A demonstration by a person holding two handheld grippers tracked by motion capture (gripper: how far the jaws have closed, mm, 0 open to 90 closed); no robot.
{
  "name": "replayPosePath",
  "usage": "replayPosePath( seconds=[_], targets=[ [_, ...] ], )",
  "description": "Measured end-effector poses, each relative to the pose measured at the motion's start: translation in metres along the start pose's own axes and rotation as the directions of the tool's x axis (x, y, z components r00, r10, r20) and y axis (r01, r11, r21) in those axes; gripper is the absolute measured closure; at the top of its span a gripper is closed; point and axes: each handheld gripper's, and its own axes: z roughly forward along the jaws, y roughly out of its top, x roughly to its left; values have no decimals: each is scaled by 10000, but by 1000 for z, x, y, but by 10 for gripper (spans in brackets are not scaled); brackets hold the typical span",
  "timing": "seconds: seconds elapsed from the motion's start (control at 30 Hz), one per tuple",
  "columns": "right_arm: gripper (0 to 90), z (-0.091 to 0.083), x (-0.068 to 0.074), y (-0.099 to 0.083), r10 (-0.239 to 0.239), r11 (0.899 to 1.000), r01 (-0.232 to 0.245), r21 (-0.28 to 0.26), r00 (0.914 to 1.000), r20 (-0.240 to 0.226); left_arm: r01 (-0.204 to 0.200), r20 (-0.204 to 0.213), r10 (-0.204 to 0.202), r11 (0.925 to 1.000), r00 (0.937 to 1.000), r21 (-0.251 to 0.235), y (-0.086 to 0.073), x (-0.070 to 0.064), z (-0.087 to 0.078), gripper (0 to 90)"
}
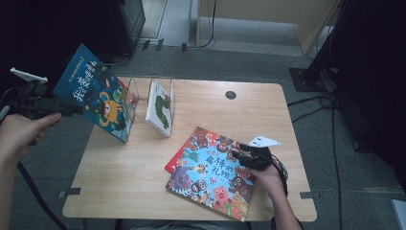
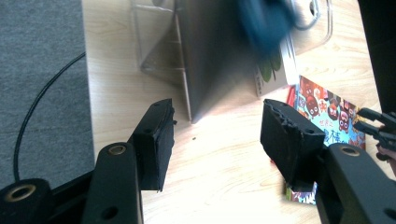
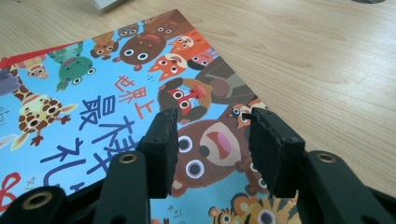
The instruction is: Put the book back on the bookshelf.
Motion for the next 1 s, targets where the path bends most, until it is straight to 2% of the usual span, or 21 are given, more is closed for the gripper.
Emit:
replayPosePath(
  seconds=[0.07, 0.3, 0.33, 0.37, 0.4, 0.47, 0.6, 0.63, 0.67, 0.77, 0.87, 0.93, 0.97, 1.0],
  targets=[
    [527, 2, -1, 1, 5, 10000, -5, 47, 10000, 4, -153, -155, 151, 9999, 9998, -80, -12, -7, 3, 447],
    [534, 8, -1, 5, -50, 9997, 53, 257, 9999, -95, -509, -11, 509, 9987, 9987, 39, -30, -24, 15, 451],
    [534, 8, -1, 5, -50, 9997, 53, 257, 9999, -95, -542, 66, 541, 9985, 9985, 93, -32, -27, 18, 451],
    [537, 9, -1, 6, -64, 9998, 66, 213, 9999, -115, -800, 125, 798, 9966, 9967, 213, -37, -34, 25, 451],
    [537, 9, -1, 6, -64, 9998, 66, 213, 9999, -115, -800, 125, 798, 9966, 9967, 213, -37, -34, 25, 449],
    [537, 11, -2, 6, -3, 9999, 6, 162, 9998, -188, -1073, 273, 1065, 9937, 9939, 311, -42, -41, 35, 442],
    [537, 13, -2, 5, -15, 9998, 20, 211, 9998, -218, -1315, 422, 1292, 9898, 9907, 548, -46, -49, 53, 438],
    [539, 13, -2, 5, -15, 9997, 20, 247, 9998, -214, -1496, 436, 1471, 9868, 9882, 625, -48, -54, 64, 438],
    [541, 13, -3, 5, -11, 9997, 17, 256, 9997, -228, -1496, 436, 1471, 9868, 9882, 625, -48, -54, 64, 439],
    [542, 12, -4, 5, -34, 9998, 38, 190, 9998, -202, -1918, 228, 1907, 9793, 9814, 653, -53, -63, 82, 441],
    [542, 10, -5, 4, 125, 9996, -120, 256, 9998, -185, -2086, 528, 2048, 9748, 9774, 796, -58, -69, 98, 440],
    [547, 10, -5, 3, 131, 9994, -126, 331, 9998, -160, -2281, 586, 2234, 9694, 9730, 912, -60, -74, 109, 443],
    [552, 9, -5, 2, 115, 9995, -111, 308, 9998, -131, -2410, 803, 2340, 9660, 9689, 940, -61, -78, 120, 444],
    [552, 9, -5, 2, 115, 9995, -111, 308, 9998, -131, -2410, 803, 2340, 9660, 9689, 940, -61, -78, 120, 446]
  ],
)
